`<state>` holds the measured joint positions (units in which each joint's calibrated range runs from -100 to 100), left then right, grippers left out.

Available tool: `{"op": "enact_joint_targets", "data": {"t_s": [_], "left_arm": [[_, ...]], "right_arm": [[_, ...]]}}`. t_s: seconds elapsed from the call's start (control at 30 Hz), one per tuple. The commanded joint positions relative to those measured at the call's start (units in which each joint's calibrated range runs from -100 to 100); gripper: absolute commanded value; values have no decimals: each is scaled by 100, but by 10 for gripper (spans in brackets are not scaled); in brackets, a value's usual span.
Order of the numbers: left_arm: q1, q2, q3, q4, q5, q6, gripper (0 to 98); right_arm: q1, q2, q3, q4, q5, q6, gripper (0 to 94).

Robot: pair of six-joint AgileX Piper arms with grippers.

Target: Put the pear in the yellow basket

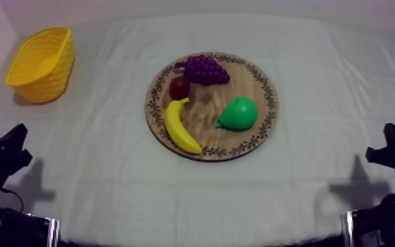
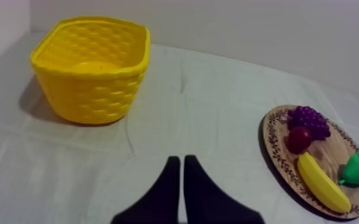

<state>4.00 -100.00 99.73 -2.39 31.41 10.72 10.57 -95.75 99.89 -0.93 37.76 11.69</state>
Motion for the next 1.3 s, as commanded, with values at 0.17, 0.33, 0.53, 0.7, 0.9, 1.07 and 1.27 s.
{"op": "enact_joint_targets", "data": {"t_s": [0.17, 0.33, 0.53, 0.7, 0.9, 1.07, 1.27], "left_arm": [[2, 0, 5, 2, 3, 0, 1], [2, 0, 5, 2, 3, 0, 1], [2, 0, 5, 2, 3, 0, 1], [2, 0, 5, 2, 3, 0, 1], [2, 0, 5, 2, 3, 0, 1], [2, 0, 5, 2, 3, 181, 33], [-6, 0, 5, 5, 3, 500, 33]], "right_arm": [[0, 0, 0, 3, -2, 1, 4], [0, 0, 0, 3, -2, 1, 4], [0, 0, 0, 3, -2, 1, 4], [0, 0, 0, 3, -2, 1, 4], [0, 0, 0, 3, -2, 1, 4], [0, 0, 0, 3, -2, 1, 4], [0, 0, 0, 3, -2, 1, 4]]}}
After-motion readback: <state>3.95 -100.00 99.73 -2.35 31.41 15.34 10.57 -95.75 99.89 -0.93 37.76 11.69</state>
